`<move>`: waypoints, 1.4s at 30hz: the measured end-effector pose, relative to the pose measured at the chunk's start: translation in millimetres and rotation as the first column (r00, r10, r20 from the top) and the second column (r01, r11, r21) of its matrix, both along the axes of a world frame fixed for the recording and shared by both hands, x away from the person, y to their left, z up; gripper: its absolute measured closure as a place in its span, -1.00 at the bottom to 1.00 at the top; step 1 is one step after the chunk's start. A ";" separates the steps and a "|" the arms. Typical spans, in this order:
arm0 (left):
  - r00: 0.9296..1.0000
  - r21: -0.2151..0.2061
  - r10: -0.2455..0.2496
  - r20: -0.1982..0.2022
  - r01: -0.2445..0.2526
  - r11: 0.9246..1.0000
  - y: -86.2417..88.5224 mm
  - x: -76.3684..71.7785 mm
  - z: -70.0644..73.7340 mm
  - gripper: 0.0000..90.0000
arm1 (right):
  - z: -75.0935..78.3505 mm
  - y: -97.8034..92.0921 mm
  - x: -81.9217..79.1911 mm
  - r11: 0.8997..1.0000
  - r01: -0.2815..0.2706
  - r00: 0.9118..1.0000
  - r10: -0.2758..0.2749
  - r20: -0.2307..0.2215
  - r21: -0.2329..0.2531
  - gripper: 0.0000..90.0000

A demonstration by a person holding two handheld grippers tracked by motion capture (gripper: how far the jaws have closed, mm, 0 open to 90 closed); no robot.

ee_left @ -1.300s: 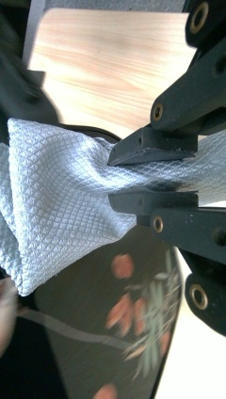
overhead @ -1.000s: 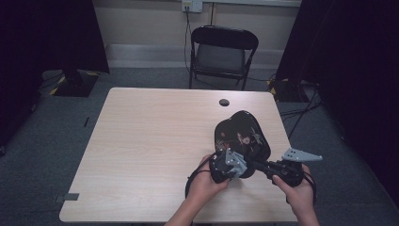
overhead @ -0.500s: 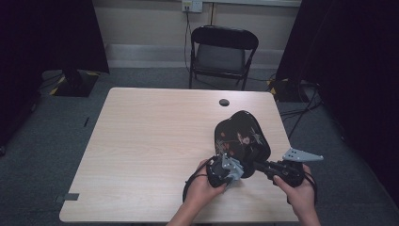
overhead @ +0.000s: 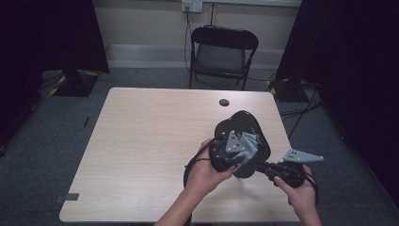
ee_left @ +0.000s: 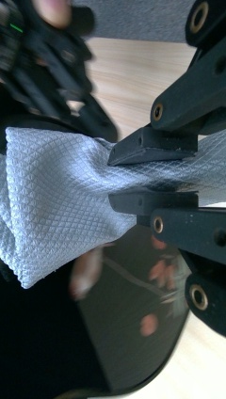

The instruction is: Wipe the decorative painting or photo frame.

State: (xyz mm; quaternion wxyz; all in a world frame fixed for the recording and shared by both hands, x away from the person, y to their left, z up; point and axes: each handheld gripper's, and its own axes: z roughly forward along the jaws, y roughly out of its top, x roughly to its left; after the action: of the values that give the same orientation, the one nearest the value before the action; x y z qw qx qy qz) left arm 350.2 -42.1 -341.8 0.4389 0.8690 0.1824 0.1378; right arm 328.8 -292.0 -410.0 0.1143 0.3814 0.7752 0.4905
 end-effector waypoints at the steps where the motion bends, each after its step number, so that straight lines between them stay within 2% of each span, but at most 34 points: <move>1: 1.000 -0.001 -0.001 0.012 0.001 1.000 -1.2 -0.6 4.9 0.71 | 0.0 0.0 0.1 1.000 0.000 1.000 0.000 0.000 0.001 0.75; 4: 0.999 -0.019 -0.015 0.036 0.016 1.000 -7.2 -2.7 14.5 0.71 | 0.1 0.1 0.2 1.000 -0.002 1.000 0.002 0.002 -0.001 0.75; 7: 0.999 -0.010 -0.030 0.034 0.031 0.999 -15.6 -2.9 15.7 0.71 | 0.2 0.4 0.4 1.000 -0.002 1.000 0.003 0.004 -0.001 0.75; 11: 0.999 0.013 -0.038 0.024 0.037 0.999 -23.0 -1.8 8.3 0.71 | 0.2 0.1 0.4 1.000 -0.003 1.000 0.003 0.004 -0.002 0.75; 17: 1.000 0.026 -0.029 0.001 0.029 0.999 -18.4 0.0 -6.3 0.71 | 0.0 -0.6 0.5 1.000 -0.004 1.000 0.004 0.002 -0.001 0.75; 20: 1.000 0.030 -0.016 -0.019 0.017 0.999 -14.0 0.6 -19.2 0.71 | 0.3 -0.6 0.6 1.000 -0.006 1.000 0.006 0.002 0.000 0.74; 21: 1.000 0.044 -0.012 -0.026 0.013 0.999 -12.4 1.2 -24.5 0.71 | 0.5 -0.7 0.4 1.000 -0.005 1.000 0.005 0.001 0.000 0.74; 28: 0.994 0.093 0.018 -0.104 -0.009 0.996 -6.4 2.4 -71.1 0.71 | 1.4 -1.1 0.2 1.000 -0.007 1.000 0.007 0.005 0.003 0.74; 32: 0.989 0.085 0.022 -0.145 -0.009 0.996 -9.5 0.4 -91.6 0.71 | 1.2 -1.7 0.4 1.000 -0.009 1.000 0.009 0.000 0.006 0.73; 33: 0.989 0.105 0.015 -0.148 0.001 0.994 -9.5 0.8 -94.9 0.71 | 1.1 -1.8 0.5 1.000 -0.009 1.000 0.009 0.000 0.006 0.73; 39: 0.981 0.143 0.024 -0.193 0.004 0.990 -9.0 1.7 -111.5 0.71 | 1.4 -2.8 0.5 1.000 -0.016 1.000 0.016 0.000 0.005 0.72; 42: 0.977 0.145 0.027 -0.212 0.004 0.989 -7.6 1.2 -119.2 0.71 | 1.8 -2.6 0.1 1.000 -0.018 1.000 0.018 -0.002 0.002 0.70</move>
State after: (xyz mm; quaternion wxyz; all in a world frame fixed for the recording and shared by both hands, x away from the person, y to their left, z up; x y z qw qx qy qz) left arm 351.3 -49.7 -461.0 0.3521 0.9071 0.2229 0.0592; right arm 328.9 -294.6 -408.3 0.1088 0.3750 0.7782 0.4918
